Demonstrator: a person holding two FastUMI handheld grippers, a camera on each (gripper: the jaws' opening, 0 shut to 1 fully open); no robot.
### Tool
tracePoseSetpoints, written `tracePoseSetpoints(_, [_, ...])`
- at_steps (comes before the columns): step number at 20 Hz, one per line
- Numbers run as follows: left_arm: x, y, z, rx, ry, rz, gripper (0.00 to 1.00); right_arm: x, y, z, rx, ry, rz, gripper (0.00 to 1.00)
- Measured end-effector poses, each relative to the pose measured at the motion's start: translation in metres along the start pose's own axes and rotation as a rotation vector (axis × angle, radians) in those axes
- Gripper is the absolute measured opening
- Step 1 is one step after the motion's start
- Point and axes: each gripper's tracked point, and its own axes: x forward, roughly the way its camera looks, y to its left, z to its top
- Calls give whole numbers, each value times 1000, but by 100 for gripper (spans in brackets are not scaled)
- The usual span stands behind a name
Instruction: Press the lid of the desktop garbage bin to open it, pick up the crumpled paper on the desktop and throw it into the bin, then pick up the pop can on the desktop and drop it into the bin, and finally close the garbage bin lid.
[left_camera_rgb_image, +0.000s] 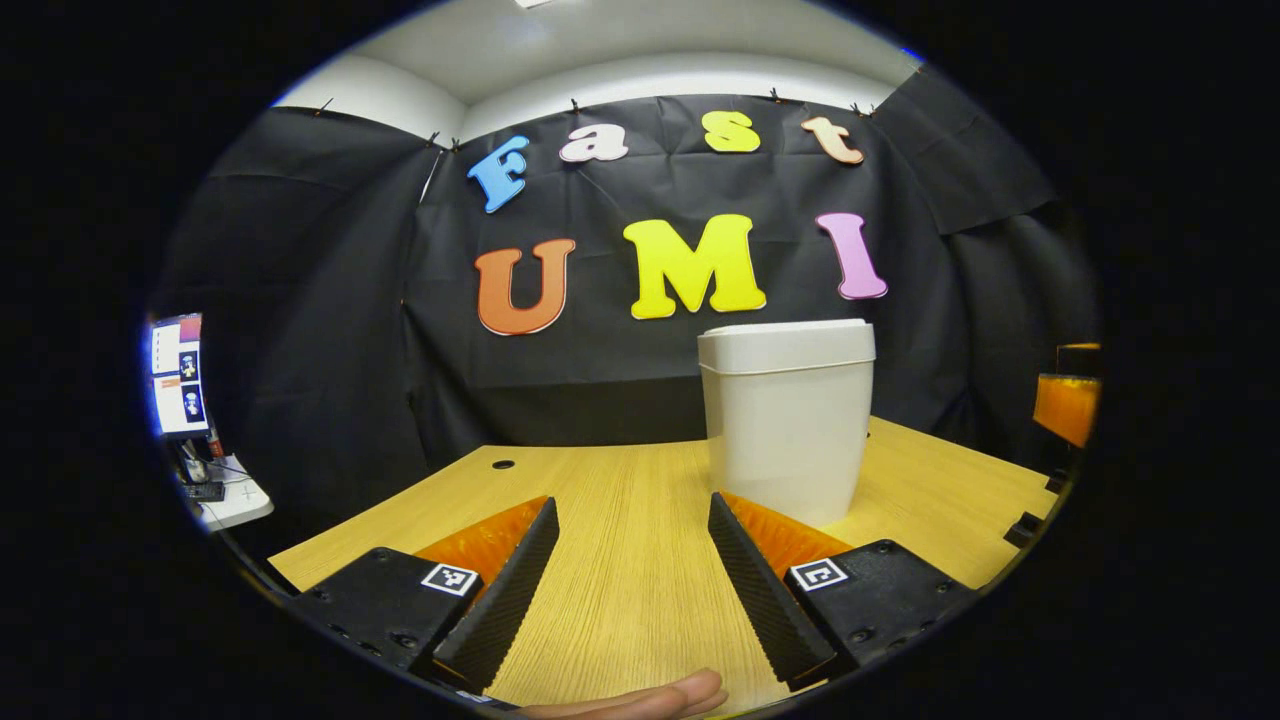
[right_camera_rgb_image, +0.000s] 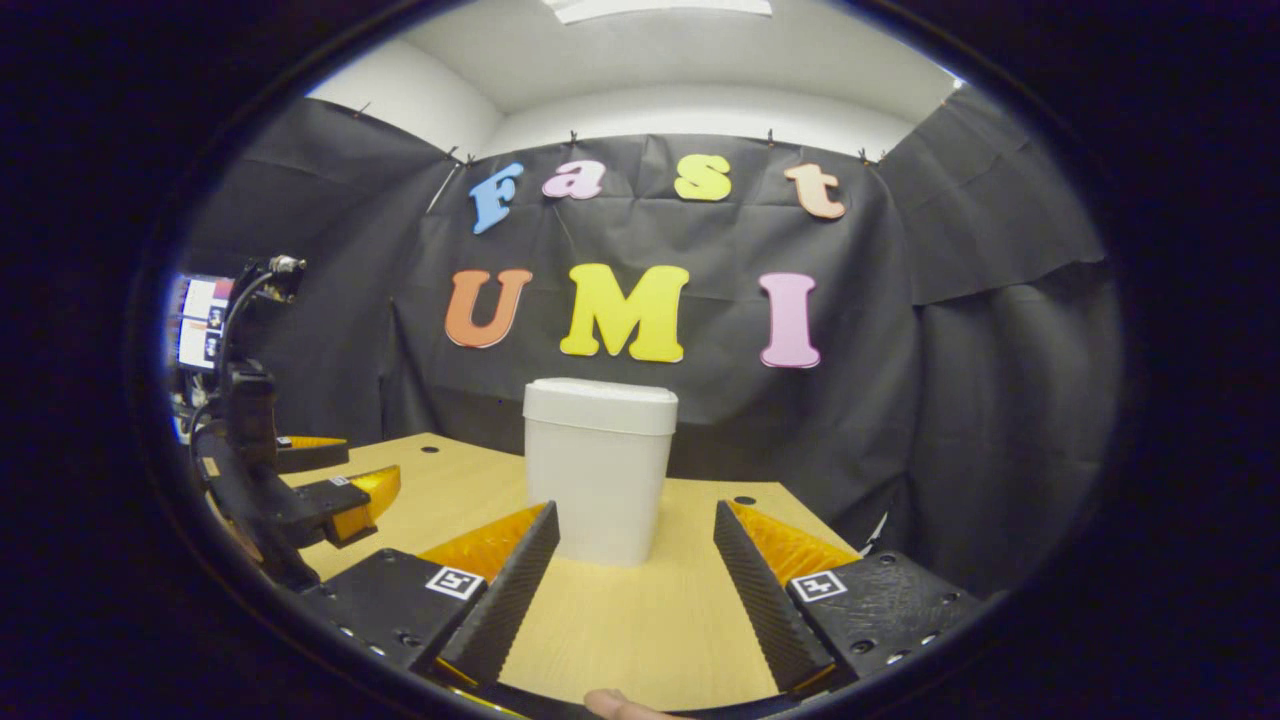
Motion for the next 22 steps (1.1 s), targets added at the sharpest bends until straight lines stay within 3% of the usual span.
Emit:
tracePoseSetpoints(4, [-10, -2, -2, -2, 9, 6, 97, -8, -27, -21, -19, 14, -45, 95])
tracePoseSetpoints(8, [-16, -10, -5, -31, 34, -13, 97, -10, -24, -31, 22, 38, -7, 99])
tracePoseSetpoints(10, [-16, -6, -4, 0, 35, -2, 97, -9, -21, -27, 34, 26, 2, 95])
tracePoseSetpoints(12, [-16, -3, -2, 24, 22, 4, 97, -6, -21, -27, 30, 22, -1, 93])
tracePoseSetpoints(16, [-15, -4, -6, 14, 37, 8, 97, -3, -18, -32, 26, 36, -2, 98])
tracePoseSetpoints(22, [-13, -4, -9, 9, 51, 16, 97, -3, -21, -31, 12, 36, -7, 93])
